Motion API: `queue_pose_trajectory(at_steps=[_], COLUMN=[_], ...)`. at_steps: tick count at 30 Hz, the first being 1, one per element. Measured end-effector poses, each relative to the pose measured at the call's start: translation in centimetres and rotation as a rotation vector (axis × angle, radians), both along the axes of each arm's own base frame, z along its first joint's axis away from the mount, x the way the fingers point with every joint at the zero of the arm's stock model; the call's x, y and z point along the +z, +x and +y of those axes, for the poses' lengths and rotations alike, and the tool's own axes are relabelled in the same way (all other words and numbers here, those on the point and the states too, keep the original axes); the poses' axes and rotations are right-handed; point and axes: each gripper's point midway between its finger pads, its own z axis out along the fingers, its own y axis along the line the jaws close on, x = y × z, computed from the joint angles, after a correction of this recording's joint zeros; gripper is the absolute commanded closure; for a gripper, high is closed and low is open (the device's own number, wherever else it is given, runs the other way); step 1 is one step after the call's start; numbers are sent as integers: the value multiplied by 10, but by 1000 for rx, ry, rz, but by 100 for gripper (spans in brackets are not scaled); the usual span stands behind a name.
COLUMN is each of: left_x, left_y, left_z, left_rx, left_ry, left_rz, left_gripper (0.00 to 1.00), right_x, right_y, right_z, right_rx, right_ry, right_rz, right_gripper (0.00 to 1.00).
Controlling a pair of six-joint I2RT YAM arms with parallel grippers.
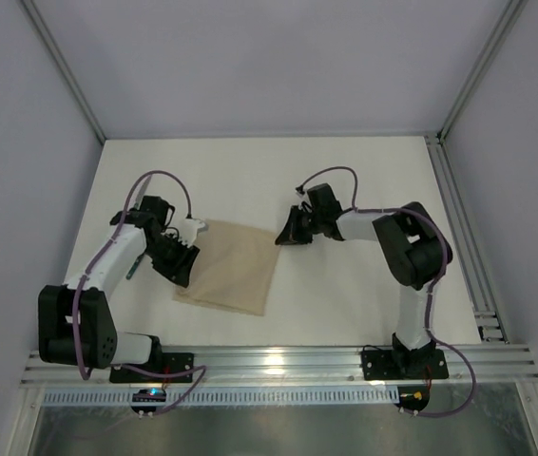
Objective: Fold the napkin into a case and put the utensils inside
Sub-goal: Rotate the square-folded napkin at the center of the board.
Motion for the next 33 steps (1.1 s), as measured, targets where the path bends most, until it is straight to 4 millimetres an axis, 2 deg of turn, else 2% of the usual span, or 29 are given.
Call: queue_pose_trajectory(at_steps=[4,7,10,11,14,17,18,20,22,25,27,30,33], left_x=[13,15,8,6,-1,-5,-5,-6,-9,-14,-16,-21,-24], left_y=[17,25,29,30,33,38,41,46,50,53,54,55,57], left_z=[-6,-9,-13,-16,-26,-36,-39,-42,-43,-45,-46,-47,-47], left_rx=[-12,-21,-46,-59,-109,-141,-144,-134,-125,-119,-123,-123,-118], left_ry=[-31,-44,-46,-46,-43,-40,-43,-48,-50,-45,-38,-30,-30], left_rz=[-59,-76,-72,-70,-73,-93,-103,-116,-119,-115,-115,-114,-114], left_gripper=[52,51,50,50,49,49,49,49,49,50,51,54,61], right_x=[0,4,-5,-4,2,10,16,35,59,99,114,117,98], right_y=[-37,-70,-115,-124,-136,-143,-142,-132,-112,-64,-29,22,62], right_z=[-55,-81,-98,-101,-109,-119,-123,-126,-122,-100,-81,-53,-27], right_rx=[-134,-195,-220,-225,-234,-229,-221,-195,-164,-91,-37,33,92], right_ry=[-66,-86,-93,-86,-96,-153,-181,-235,-254,-258,-254,-257,-265], right_rz=[21,-5,19,22,15,9,-5,-42,-109,-221,-271,-312,-309], right_gripper=[96,95,82,73,53,43,43,43,44,50,51,52,54])
